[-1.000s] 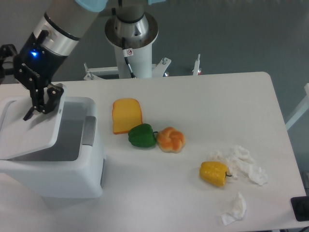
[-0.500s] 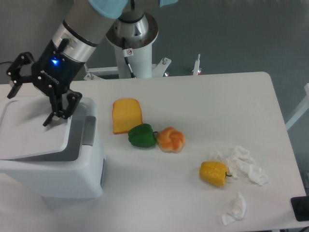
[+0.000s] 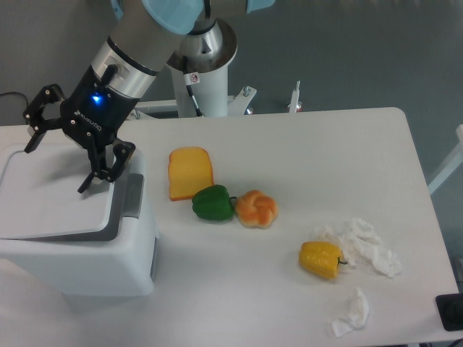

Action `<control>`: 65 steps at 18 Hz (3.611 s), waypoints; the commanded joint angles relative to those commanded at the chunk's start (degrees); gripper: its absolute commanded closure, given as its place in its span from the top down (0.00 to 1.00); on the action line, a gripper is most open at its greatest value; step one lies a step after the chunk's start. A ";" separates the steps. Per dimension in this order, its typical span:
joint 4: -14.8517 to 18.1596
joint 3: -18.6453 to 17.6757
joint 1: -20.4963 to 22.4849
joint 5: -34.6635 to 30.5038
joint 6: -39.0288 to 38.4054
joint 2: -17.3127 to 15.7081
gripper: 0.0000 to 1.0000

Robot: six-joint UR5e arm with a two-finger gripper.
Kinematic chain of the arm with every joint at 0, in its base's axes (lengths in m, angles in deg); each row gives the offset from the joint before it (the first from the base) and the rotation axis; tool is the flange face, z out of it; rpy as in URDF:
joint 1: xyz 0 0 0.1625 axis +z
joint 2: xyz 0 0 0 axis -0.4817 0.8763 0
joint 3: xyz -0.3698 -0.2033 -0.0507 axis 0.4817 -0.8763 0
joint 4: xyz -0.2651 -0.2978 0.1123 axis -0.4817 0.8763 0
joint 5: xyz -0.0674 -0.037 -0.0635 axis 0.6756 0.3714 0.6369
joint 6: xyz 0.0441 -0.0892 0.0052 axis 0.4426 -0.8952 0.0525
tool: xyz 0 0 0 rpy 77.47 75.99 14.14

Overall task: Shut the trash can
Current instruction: 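Press the gripper on the lid to seat it shut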

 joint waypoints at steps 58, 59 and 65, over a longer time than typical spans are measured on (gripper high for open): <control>0.00 -2.81 0.44 -3.78 2.82 0.09 1.00; 0.00 -2.81 0.44 -3.78 2.82 0.09 1.00; 0.00 -2.81 0.53 -3.69 2.82 0.09 1.00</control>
